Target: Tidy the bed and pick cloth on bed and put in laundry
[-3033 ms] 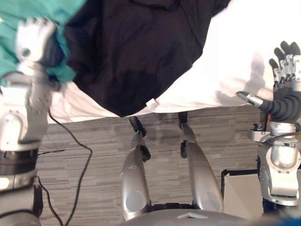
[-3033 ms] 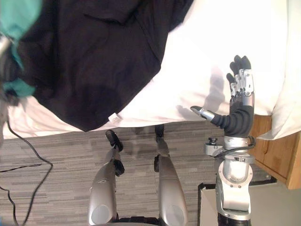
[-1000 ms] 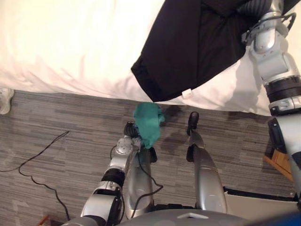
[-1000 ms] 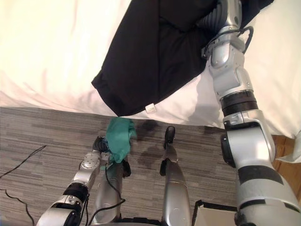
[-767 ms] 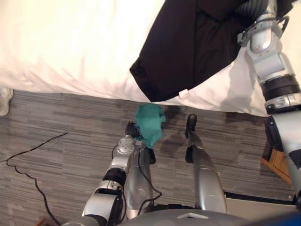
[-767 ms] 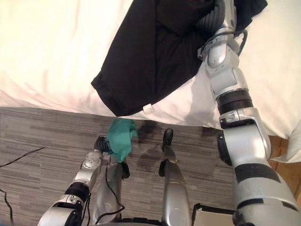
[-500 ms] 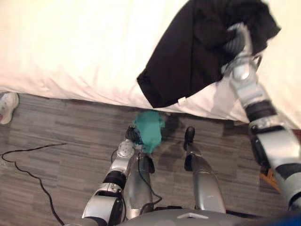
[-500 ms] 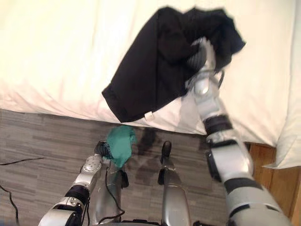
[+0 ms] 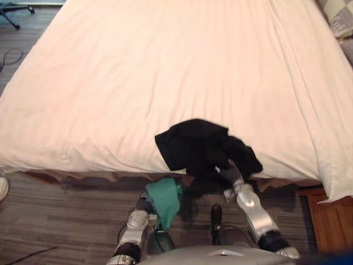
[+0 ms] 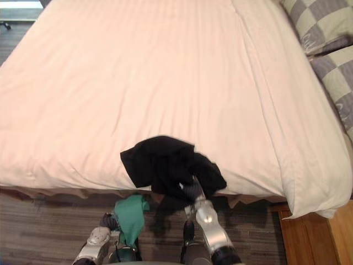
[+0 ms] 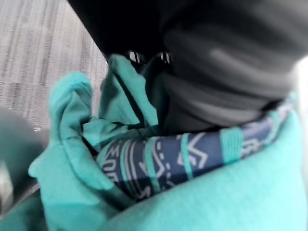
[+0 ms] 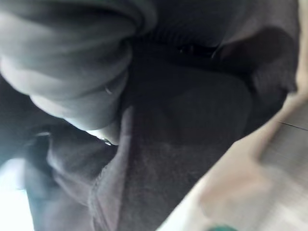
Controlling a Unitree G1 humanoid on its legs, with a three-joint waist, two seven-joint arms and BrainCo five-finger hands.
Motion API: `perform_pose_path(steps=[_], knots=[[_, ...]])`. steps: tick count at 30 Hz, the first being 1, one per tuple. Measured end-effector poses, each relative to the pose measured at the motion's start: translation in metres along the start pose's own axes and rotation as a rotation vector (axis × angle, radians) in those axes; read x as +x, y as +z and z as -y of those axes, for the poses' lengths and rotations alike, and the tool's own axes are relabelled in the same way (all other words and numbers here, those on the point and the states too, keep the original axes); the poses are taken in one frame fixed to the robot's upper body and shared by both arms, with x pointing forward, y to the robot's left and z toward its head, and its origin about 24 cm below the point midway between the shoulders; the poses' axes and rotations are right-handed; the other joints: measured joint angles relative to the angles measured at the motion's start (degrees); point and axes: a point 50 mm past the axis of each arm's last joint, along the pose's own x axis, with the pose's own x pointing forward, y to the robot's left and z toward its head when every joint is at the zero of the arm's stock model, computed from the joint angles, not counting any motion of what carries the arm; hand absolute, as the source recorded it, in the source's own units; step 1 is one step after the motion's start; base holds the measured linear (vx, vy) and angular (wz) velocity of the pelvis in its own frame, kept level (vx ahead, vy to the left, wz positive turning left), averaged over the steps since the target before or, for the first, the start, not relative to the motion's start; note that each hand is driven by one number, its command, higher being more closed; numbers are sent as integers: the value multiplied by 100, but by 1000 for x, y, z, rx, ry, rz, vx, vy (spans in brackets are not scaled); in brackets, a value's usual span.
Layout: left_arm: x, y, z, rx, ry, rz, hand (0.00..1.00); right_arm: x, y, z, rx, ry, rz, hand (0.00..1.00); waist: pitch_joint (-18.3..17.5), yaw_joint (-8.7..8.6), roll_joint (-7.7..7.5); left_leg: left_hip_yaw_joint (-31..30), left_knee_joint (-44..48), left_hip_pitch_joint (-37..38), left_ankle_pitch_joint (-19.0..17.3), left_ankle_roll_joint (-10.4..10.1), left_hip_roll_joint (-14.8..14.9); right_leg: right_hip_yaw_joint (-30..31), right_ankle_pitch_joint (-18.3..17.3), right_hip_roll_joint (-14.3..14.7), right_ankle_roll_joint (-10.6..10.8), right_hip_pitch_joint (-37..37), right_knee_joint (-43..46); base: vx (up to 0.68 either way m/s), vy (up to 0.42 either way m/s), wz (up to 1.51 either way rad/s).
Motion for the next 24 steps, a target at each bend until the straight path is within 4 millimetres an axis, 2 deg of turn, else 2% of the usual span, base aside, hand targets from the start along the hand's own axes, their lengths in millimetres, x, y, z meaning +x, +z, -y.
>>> perform_pose_path(steps=[1, 4, 8, 10, 13, 15, 16, 17, 18, 19, 20, 21, 23, 24], knots=[[-1, -8, -1, 30, -1, -24, 100, -9, -28, -4, 6, 24, -109, 100, -33, -17, -25, -9, 1, 116, -33, 17, -38, -6, 14, -37, 20, 170, -87, 61, 66, 4], [-6, -24, -2, 32, -8, -73, 100, -26, -73, -7, -9, 42, -304, 100, -101, -18, -23, -21, -10, 293, -82, 32, -86, -39, 26, -81, 39, 381, -182, 21, 28, 2], [-10, -40, 2, 5, -13, -133, 100, -34, -98, 20, -13, -78, -437, 100, -194, 2, 15, -119, -42, 476, -95, 29, -127, -133, 28, -126, 67, 609, -235, -14, 9, 8], [-12, -44, 6, -17, -18, -153, 100, -40, -106, 34, 27, -152, -494, 100, -239, 2, 57, -227, -137, 619, -77, 51, -173, -236, -29, -170, 89, 786, -235, -29, 24, 26], [-13, -50, 9, -30, -22, -179, 100, -46, -114, 43, 32, -205, -560, 100, -383, -27, 100, -462, -274, 707, -36, 63, -278, -522, -168, -289, 146, 894, -112, -11, 32, 38], [-13, -49, 9, -32, -21, -178, 100, -50, -120, 45, 20, -214, -603, 100, -375, -14, 81, -704, -299, 725, -22, 94, -380, -756, -375, -424, 215, 977, 148, 6, 56, 74], [-13, -49, 8, -33, -18, -178, 100, -55, -125, 46, 3, -216, -637, 100, -368, -20, 63, -962, -301, 676, 3, 158, -463, -826, -639, -533, 255, 988, 511, 10, 38, 126], [-13, -49, 6, -34, -12, -176, 100, -62, -131, 43, 8, -218, -664, 100, -369, -68, 65, -1307, -298, 577, 1, 246, -531, -364, -1098, -457, 122, 834, 1009, -3, 10, 165], [-12, -46, 5, -30, -8, -168, 100, -67, -136, 39, 19, -215, -683, 100, -373, -143, -28, -1624, -300, 479, 35, 273, -642, 173, -1390, -312, 17, 773, 1242, 0, -9, 164], [-11, -46, 5, -29, -8, -167, 100, -71, -141, 36, 36, -217, -701, 100, -395, -189, -63, -1834, -303, 406, 74, 300, -736, 440, -1579, -216, -31, 762, 1371, 7, -18, 170], [-11, -45, 2, -25, -2, -165, 100, -78, -147, 32, 64, -217, -733, 100, -406, -174, -114, -2107, -306, 304, 123, 336, -858, 913, -1844, -48, -142, 722, 1557, 46, -7, 128], [-9, -42, 1, -23, -1, -154, 100, -79, -148, 33, 61, -217, -751, 100, -412, -44, -126, -2208, -306, 242, 156, 336, -931, 947, -1968, -61, -106, 676, 1659, 48, -12, 99], [-10, -42, 2, 7, -4, -152, 100, -77, -147, 36, 48, -226, -748, 100, -426, 59, -111, -2361, -303, 134, 274, 341, -1012, 671, -1963, -166, -54, 699, 1608, 82, 11, 74], [-9, -40, 4, 18, -5, -147, 100, -76, -146, 38, 33, -231, -744, 100, -430, 80, -73, -2646, -301, -34, 347, 366, -1098, 365, -1920, -232, -35, 789, 1468, 132, 31, 147]])
